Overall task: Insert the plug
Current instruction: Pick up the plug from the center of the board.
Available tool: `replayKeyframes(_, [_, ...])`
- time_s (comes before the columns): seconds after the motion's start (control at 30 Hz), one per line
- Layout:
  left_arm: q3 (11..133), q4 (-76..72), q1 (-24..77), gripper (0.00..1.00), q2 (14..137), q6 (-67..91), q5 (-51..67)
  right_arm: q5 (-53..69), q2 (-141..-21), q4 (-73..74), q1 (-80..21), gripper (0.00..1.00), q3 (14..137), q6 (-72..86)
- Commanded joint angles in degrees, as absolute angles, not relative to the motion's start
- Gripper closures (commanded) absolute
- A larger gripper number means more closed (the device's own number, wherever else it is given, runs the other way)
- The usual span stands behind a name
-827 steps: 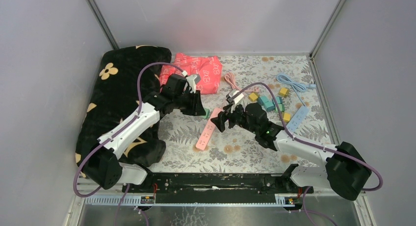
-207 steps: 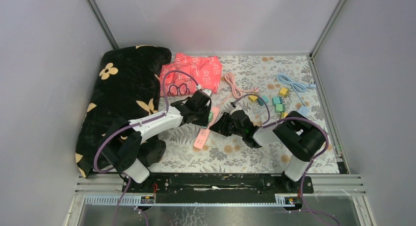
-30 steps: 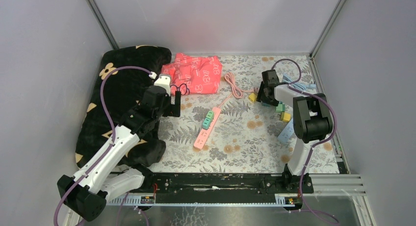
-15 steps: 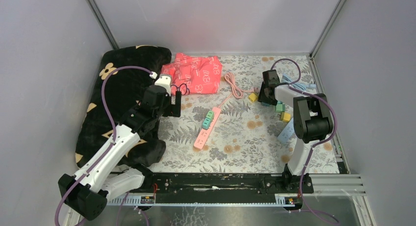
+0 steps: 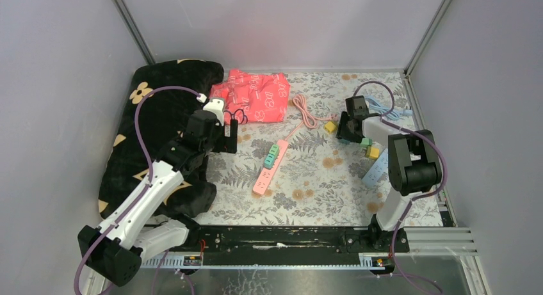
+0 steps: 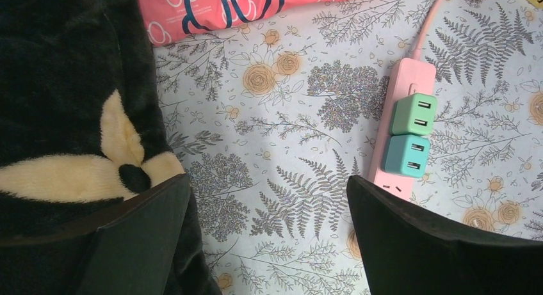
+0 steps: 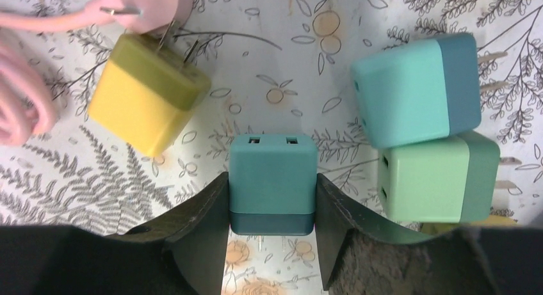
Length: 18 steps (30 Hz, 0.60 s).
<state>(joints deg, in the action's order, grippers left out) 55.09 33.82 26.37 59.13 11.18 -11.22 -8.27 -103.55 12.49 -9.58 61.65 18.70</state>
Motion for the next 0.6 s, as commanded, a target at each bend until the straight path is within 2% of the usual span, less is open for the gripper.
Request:
replayKeyframes(0.0, [54.9,30.7,25.8,0.00,59.4,11.8,-9.8,-4.8,-97.3,10.7,-10.5,0.77,59.7,17.9])
replayKeyframes(0.57, [60.0,33.9,25.8,0.00,61.0,15.6,-3.7,-3.6,-77.0,4.1,-25.3,0.75,49.6,11.6])
